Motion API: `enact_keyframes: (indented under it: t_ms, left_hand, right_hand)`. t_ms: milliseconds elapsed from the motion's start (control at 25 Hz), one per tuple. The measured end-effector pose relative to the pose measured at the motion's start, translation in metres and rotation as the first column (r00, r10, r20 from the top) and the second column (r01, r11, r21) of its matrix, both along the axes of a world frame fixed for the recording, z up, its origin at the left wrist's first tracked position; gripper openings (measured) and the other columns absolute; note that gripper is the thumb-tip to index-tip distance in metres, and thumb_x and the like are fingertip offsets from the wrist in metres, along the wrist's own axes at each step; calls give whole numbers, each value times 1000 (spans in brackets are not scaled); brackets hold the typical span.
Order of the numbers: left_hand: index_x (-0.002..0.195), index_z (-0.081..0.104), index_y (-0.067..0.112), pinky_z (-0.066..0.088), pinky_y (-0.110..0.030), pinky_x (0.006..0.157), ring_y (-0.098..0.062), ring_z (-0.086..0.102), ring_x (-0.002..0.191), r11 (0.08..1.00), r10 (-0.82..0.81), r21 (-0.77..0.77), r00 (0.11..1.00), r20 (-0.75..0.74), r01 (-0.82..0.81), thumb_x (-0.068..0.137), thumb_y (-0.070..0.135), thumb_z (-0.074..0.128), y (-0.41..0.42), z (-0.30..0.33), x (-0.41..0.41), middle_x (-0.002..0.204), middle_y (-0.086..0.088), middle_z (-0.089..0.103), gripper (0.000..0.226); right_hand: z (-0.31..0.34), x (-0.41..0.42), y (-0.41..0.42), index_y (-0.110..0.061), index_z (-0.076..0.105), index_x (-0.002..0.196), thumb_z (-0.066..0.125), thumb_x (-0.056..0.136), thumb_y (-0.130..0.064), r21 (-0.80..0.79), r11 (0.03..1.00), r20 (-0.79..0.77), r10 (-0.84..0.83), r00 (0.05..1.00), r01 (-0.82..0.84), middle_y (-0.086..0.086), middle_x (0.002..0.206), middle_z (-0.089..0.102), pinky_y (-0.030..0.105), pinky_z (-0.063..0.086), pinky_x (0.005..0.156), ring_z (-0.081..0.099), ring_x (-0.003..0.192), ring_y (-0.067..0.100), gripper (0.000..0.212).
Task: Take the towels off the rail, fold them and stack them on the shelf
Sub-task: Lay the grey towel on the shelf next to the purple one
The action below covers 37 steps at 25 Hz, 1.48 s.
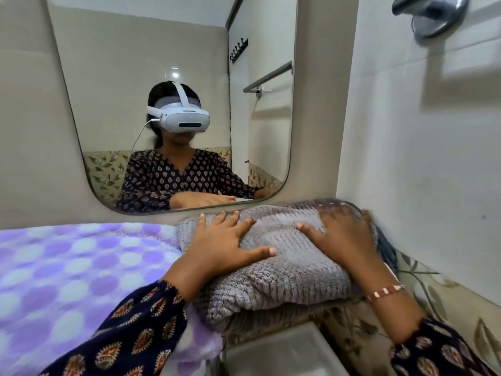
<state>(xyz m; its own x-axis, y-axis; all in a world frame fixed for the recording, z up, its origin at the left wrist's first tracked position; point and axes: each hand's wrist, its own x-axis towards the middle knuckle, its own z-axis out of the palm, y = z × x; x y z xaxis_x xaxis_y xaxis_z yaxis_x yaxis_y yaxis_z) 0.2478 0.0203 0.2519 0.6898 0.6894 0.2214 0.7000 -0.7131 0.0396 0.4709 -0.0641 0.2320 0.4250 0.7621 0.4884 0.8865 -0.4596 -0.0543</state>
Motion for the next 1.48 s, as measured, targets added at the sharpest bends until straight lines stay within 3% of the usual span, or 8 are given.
enact_keyframes:
  t_ms: [280,440,600,800,960,1160,1280,1480]
  left_hand:
    - [143,9,43,-7,-54,115,-16,3,145,998,-50,-24,998,36,51,36,96,-8,9,-4,-2,158,3,6,121]
    - [143,8,42,-6,-56,115,-18,3,146,998,-55,-21,998,21,55,32,96,-12,10,-4,-1,158,2,6,125]
    - [144,7,42,-5,-56,115,-18,3,146,998,-57,-18,998,24,58,30,96,-14,9,-4,-1,158,1,6,128]
    - [144,8,40,-5,-57,114,-19,5,145,998,-60,-12,998,29,60,29,95,-16,9,-4,-2,158,1,7,130]
    - [144,8,40,-5,-57,115,-19,5,145,998,-56,-11,998,30,56,27,95,-17,9,-4,-1,158,0,7,131]
    - [144,8,40,-5,-57,114,-20,5,145,998,-56,-13,998,30,57,26,95,-18,7,-3,-2,158,0,7,133]
    - [144,8,40,-5,-57,114,-20,6,145,998,-58,-10,998,32,58,28,95,-16,9,-4,-1,158,0,8,131]
    - [144,9,41,-4,-56,114,-19,6,145,998,-60,-31,997,39,61,30,96,-13,9,-3,-3,158,1,9,128]
  right_hand:
    - [3,13,-48,2,68,97,55,85,-24,610,786,-197,22,980,105,24,93,67,34,46,75,62,87,35,31]
    - [4,16,-72,-6,65,60,68,81,-26,476,859,-655,202,728,190,6,47,60,25,36,52,52,47,14,29]
    - [11,17,-75,-9,59,68,69,79,-16,489,840,-847,394,357,236,3,57,58,24,39,54,50,54,16,16]
    - [7,11,-88,-8,62,69,68,78,-12,469,867,-871,421,255,170,-4,47,63,16,43,43,55,43,9,12]
    - [9,-1,-90,2,63,77,68,77,1,648,742,-715,515,473,171,8,57,54,5,38,42,48,38,-4,6]
    - [-7,-1,-102,-7,47,53,70,78,-4,367,930,-694,265,669,12,-6,42,38,13,30,41,37,35,0,33]
    - [-12,15,-109,-12,40,46,60,86,-4,393,908,-665,169,727,148,-2,34,40,17,30,41,39,33,2,45]
    - [-30,2,-105,-4,54,87,44,87,2,309,867,-256,-321,912,391,23,86,65,30,35,60,63,80,37,11]
